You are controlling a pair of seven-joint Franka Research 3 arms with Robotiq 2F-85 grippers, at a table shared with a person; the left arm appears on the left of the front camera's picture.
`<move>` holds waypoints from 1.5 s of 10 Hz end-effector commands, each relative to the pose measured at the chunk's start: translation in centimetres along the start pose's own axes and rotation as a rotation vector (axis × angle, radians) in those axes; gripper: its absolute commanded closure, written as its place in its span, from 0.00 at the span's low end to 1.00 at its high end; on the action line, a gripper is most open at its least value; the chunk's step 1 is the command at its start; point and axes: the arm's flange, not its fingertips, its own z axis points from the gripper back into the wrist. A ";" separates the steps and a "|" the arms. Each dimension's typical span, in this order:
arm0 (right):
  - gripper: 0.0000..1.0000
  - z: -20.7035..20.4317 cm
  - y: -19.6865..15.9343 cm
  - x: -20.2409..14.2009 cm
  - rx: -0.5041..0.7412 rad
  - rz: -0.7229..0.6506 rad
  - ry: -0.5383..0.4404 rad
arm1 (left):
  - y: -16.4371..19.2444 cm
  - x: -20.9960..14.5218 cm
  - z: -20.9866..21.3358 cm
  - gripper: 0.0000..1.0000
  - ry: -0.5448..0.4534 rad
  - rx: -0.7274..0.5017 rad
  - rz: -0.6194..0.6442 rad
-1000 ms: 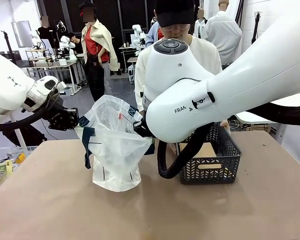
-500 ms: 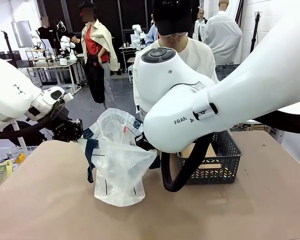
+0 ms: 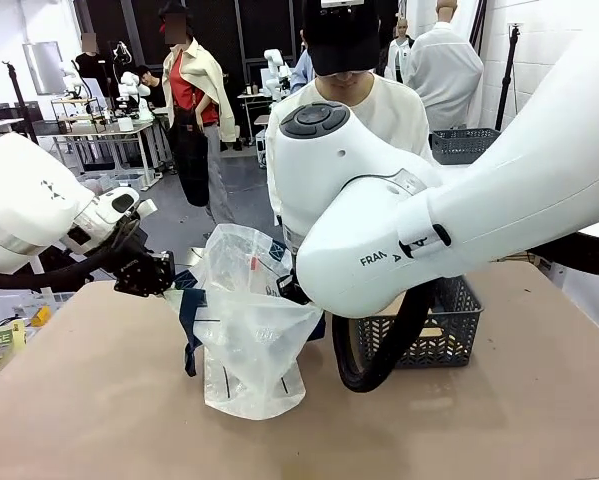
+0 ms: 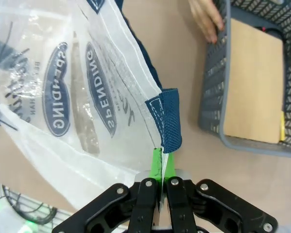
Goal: Transfer purchased items from the store into the shopping bag.
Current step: Open the Reusable shopping bag in the center of the table, then move the Reusable shopping bag to the right side of the table.
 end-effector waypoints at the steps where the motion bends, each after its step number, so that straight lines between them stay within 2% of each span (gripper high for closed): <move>1: 1.00 0.4 -0.1 0.2 0.000 -0.003 -0.006 | 0.2 0.1 0.5 1.00 -0.007 0.007 0.005; 15: 1.00 0.4 -0.1 0.2 0.000 -0.003 -0.006 | 0.2 0.1 0.5 1.00 -0.007 0.007 0.005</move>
